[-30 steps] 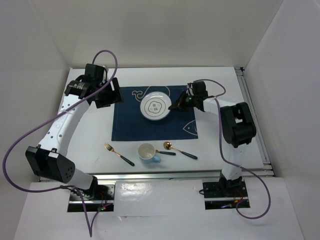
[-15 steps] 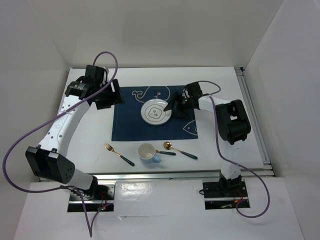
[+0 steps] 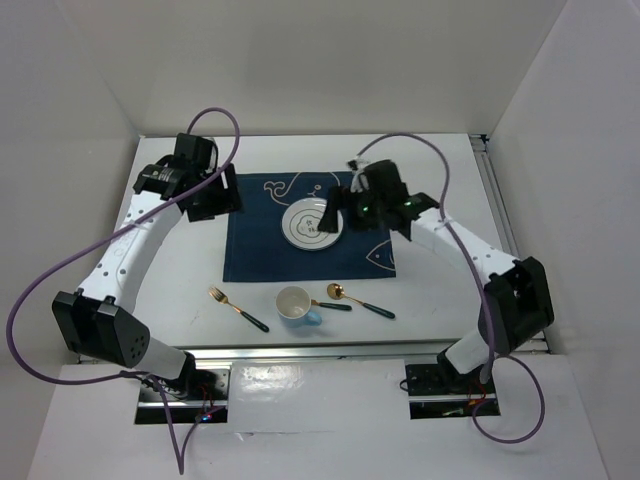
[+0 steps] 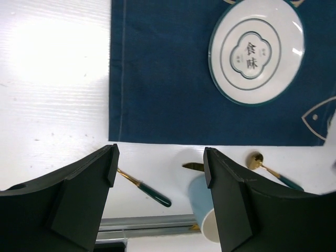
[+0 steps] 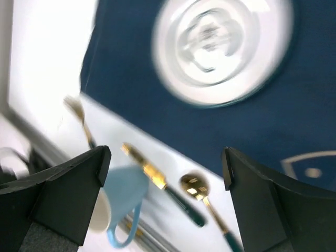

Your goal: Set the dinner table for one person

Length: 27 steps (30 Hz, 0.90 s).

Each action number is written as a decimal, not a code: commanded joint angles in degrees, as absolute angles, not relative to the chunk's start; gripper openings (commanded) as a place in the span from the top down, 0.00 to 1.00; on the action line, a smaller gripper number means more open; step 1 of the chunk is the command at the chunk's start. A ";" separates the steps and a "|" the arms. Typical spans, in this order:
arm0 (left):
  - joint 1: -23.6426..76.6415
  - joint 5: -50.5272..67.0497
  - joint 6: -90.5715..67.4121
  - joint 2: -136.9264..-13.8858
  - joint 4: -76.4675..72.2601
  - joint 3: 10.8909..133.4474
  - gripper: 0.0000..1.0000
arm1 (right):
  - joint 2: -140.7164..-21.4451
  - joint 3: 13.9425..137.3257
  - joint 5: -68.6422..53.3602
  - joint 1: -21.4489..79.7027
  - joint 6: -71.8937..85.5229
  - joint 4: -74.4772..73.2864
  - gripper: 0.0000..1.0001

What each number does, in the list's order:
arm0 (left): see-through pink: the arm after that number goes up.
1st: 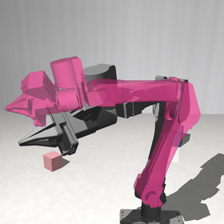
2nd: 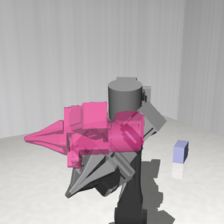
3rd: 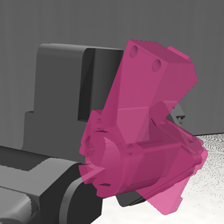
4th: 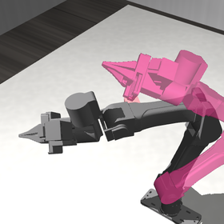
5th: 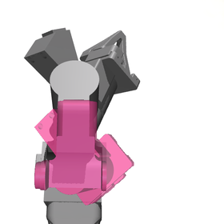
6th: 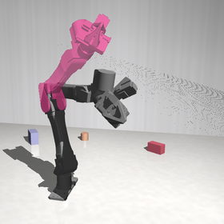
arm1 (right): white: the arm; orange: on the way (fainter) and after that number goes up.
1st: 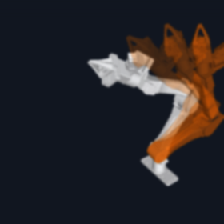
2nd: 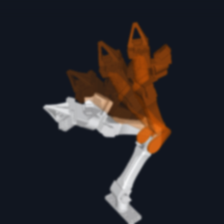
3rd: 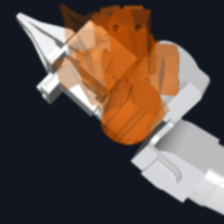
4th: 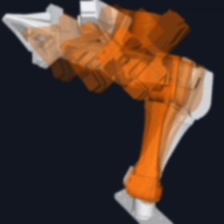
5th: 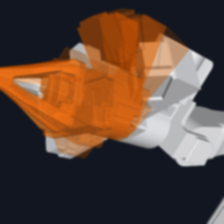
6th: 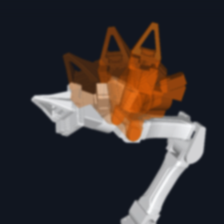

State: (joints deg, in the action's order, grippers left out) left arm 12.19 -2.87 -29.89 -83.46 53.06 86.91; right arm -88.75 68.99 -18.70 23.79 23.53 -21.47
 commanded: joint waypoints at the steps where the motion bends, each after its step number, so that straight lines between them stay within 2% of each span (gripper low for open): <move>1: 11.87 -7.73 -27.95 -83.58 54.49 89.38 0.17 | -87.10 69.08 -16.01 35.90 15.65 -28.55 0.00; 4: 10.82 -9.40 -28.47 -84.11 54.49 89.38 0.17 | -87.10 69.61 -11.53 44.52 14.50 -32.16 0.00; 10: 10.20 -8.80 -28.48 -84.64 54.49 89.91 0.17 | -89.64 67.59 -9.05 50.53 14.50 -32.70 0.02; 18: 10.20 -8.09 -29.09 -84.11 54.49 88.15 0.17 | -95.36 67.59 -7.12 54.14 14.50 -30.15 0.21; 19: 10.20 -8.09 -29.09 -84.11 54.49 88.15 0.17 | -95.97 67.59 -7.12 54.14 15.02 -29.62 0.25; 24: 10.20 -8.61 -29.09 -84.11 54.49 88.15 0.17 | -95.98 68.20 -5.63 54.67 15.56 -29.62 0.61; 25: 10.20 -8.61 -28.57 -83.59 54.49 88.15 0.17 | -95.11 68.20 -4.58 54.67 15.56 -30.84 0.74; 27: 9.67 -8.61 -28.56 -83.58 54.49 88.15 0.17 | -94.57 70.48 -2.39 54.67 16.08 -32.25 0.85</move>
